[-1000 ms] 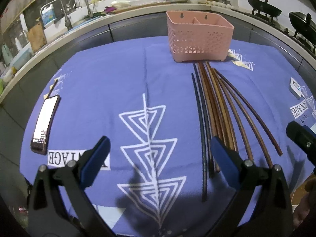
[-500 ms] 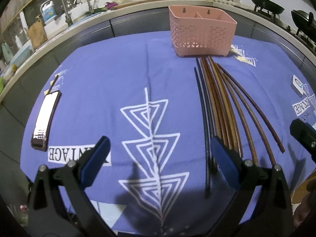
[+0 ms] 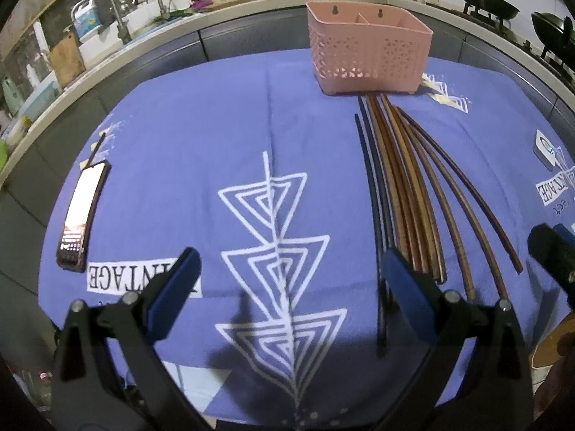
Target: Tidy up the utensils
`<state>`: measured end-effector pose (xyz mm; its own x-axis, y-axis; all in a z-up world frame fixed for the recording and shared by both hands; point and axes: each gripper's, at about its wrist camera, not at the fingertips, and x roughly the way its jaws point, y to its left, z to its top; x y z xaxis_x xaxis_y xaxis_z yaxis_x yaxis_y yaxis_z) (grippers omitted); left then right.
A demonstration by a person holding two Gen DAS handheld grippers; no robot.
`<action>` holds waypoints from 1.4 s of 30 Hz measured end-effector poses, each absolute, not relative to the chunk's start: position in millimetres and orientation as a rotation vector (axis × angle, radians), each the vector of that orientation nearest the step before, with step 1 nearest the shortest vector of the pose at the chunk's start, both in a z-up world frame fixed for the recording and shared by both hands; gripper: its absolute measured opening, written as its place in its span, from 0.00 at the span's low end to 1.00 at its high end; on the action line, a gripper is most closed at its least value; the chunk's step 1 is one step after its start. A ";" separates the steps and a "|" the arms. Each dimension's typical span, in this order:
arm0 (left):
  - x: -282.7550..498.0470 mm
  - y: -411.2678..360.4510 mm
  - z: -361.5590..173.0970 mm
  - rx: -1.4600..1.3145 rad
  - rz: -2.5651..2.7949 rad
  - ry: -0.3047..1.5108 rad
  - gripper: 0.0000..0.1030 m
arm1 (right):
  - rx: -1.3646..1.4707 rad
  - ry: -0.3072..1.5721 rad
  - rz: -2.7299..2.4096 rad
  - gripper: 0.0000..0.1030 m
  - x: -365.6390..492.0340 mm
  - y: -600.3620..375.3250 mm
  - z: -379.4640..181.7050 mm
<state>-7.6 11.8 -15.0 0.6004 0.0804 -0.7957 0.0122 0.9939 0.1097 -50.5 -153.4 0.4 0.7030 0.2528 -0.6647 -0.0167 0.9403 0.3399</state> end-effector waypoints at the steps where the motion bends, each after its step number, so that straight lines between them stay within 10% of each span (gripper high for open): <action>1: -6.3 11.7 -15.1 0.107 0.038 0.928 0.94 | 0.315 0.783 0.159 0.97 -50.4 -151.6 0.2; 14: 26.0 19.0 -21.6 0.086 -0.065 0.941 0.94 | 0.212 0.744 0.074 0.91 -42.5 -176.9 6.5; 19: 28.6 6.8 -27.9 0.079 -0.165 0.974 0.81 | 0.158 0.821 0.090 0.35 -28.8 -189.5 -12.0; 22: 30.2 -4.7 -32.3 0.104 -0.203 0.988 0.69 | 0.111 0.863 0.111 0.24 -24.2 -187.1 -23.3; 28: 40.0 -14.2 -45.8 0.131 -0.192 1.025 0.50 | 0.010 0.911 0.124 0.22 -22.3 -175.9 -43.3; 42: 53.6 -23.5 -51.0 0.160 -0.159 1.007 0.50 | -0.002 0.882 0.121 0.22 -23.8 -169.5 -43.7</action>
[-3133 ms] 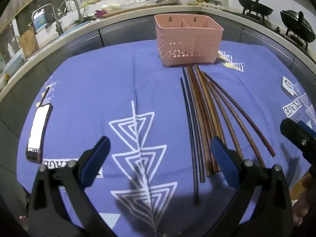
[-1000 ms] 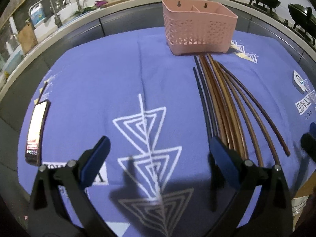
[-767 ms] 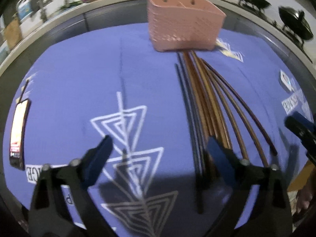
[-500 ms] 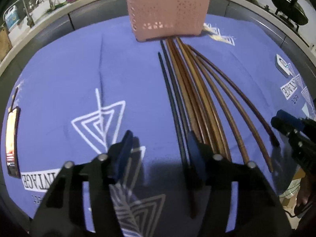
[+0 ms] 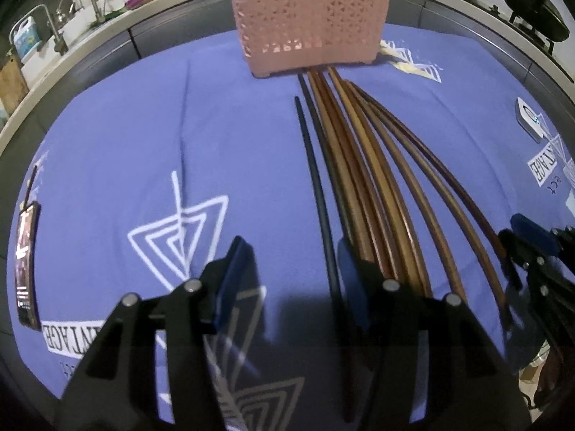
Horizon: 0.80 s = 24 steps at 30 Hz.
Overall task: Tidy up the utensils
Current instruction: 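Grasp a black chopstick with the left tool while the right tool grasps a brown chopstick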
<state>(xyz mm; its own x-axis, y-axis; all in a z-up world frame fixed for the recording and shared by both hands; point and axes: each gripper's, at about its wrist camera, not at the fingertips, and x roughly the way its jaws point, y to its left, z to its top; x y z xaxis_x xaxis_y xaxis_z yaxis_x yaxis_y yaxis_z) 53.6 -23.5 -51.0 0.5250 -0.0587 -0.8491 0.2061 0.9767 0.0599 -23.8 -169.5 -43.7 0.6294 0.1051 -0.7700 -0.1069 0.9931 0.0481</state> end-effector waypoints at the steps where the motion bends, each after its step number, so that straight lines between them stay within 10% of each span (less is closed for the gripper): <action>1: 54.6 -22.8 -50.9 0.156 -0.160 1.006 0.49 | 0.011 0.871 0.128 0.22 -24.1 -169.8 -40.4; 8: 53.6 -13.9 -50.4 0.144 -0.168 0.984 0.11 | 0.006 0.897 0.156 0.22 -13.1 -167.2 -42.3; 24: 88.3 9.1 -46.6 0.101 -0.140 1.001 0.26 | -0.051 0.944 0.147 0.22 6.0 -156.0 -44.2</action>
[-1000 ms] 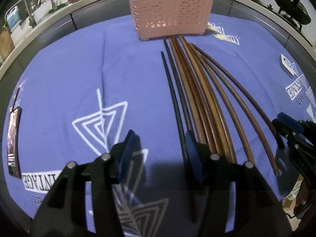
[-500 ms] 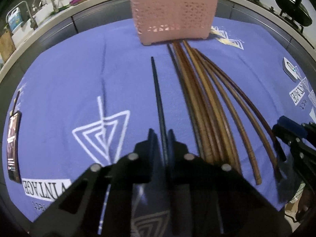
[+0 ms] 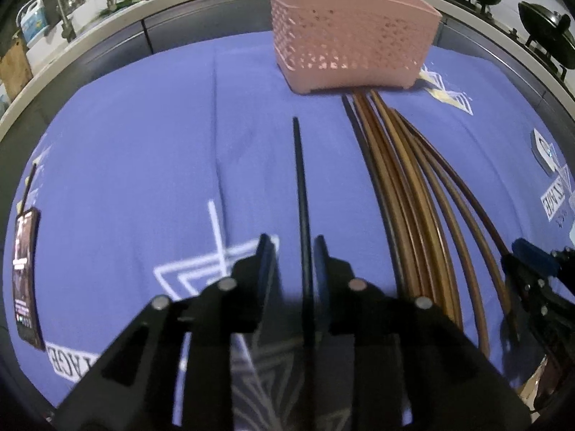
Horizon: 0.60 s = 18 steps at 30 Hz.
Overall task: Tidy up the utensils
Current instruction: 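Grasp a black chopstick with the left tool while the right tool grasps a brown chopstick, then lift both held chopsticks and carry them above the pink basket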
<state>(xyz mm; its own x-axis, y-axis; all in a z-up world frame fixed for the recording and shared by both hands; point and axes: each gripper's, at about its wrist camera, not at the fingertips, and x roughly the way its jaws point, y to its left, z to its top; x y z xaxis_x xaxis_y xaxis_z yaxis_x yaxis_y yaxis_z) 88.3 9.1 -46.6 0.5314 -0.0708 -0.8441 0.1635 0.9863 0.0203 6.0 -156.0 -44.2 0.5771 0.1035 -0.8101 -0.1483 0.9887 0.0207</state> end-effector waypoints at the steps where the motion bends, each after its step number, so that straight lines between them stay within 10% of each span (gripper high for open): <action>1: 93.5 8.6 -46.5 0.109 -0.131 1.002 0.30 | -0.049 0.949 0.149 0.22 9.2 -157.3 -44.0; 12: 153.4 2.3 -43.4 0.104 -0.112 0.978 0.40 | -0.166 1.058 0.307 0.22 116.5 -117.0 -33.5; 16: 157.8 -9.6 -43.0 0.111 -0.169 0.959 0.04 | -0.133 1.091 0.387 0.06 151.5 -107.9 -33.3; 18: 157.9 -13.5 -42.2 0.106 -0.187 0.962 0.04 | -0.076 1.110 0.400 0.05 157.2 -112.6 -33.1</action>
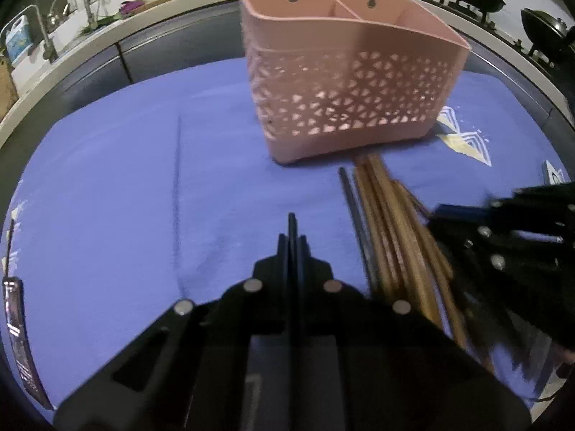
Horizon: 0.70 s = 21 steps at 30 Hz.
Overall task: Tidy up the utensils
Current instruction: 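Lift both held chopsticks and carry them above the pink basket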
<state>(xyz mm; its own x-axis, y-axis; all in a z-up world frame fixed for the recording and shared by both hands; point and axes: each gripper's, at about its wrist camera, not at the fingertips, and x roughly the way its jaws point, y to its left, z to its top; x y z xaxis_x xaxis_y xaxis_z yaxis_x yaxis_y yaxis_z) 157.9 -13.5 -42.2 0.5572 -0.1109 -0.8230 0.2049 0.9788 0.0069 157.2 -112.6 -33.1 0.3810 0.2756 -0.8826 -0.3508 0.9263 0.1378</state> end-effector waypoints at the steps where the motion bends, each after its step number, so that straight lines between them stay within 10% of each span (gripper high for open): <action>1: 157.5 -13.7 -41.6 0.096 -0.201 0.967 0.04 | -0.058 1.114 0.400 0.05 156.9 -115.8 -32.5; 21: 82.2 36.3 160.4 -0.208 -0.351 0.445 0.03 | 0.127 0.410 0.380 0.05 52.7 -178.0 127.7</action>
<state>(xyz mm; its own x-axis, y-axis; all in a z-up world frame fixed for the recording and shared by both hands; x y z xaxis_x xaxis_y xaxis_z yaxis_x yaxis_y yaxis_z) 82.2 36.3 160.4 0.8442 -0.3746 -0.3836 0.2848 0.9195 -0.2710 52.7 -178.0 127.7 0.8482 0.3848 -0.3641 -0.3343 0.9219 0.1955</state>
